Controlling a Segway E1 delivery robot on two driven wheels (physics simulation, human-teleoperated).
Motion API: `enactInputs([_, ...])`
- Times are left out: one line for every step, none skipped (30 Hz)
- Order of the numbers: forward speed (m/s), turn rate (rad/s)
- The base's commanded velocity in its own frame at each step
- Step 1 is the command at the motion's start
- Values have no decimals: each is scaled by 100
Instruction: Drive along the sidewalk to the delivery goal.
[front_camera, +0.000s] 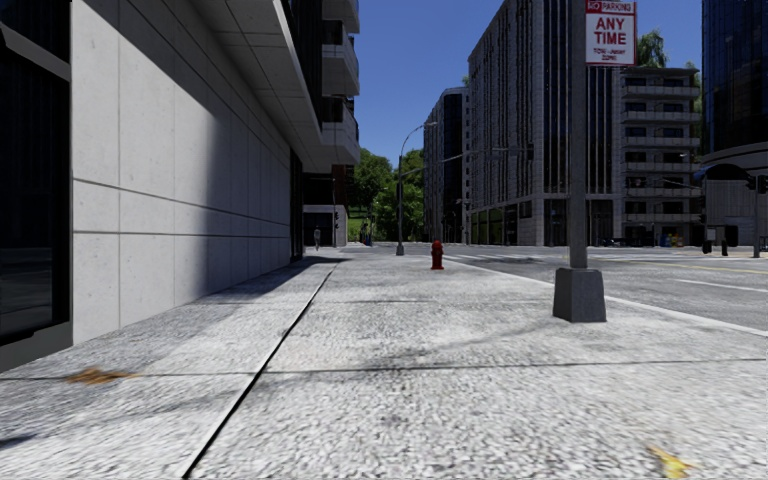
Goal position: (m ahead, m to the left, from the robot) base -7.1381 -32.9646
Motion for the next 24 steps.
enactInputs([194, 0])
enactInputs([194, 0])
enactInputs([194, 0])
enactInputs([194, 0])
enactInputs([194, 0])
enactInputs([194, 0])
enactInputs([194, 0])
enactInputs([194, 0])
enactInputs([194, 0])
enactInputs([194, 0])
enactInputs([194, 0])
enactInputs([194, 0])
enactInputs([194, 0])
enactInputs([194, 0])
enactInputs([194, 0])
enactInputs([194, 0])
enactInputs([194, 0])
enactInputs([194, 0])
enactInputs([194, 0])
enactInputs([194, 0])
enactInputs([194, 0])
enactInputs([194, 0])
enactInputs([194, 0])
enactInputs([194, 0])
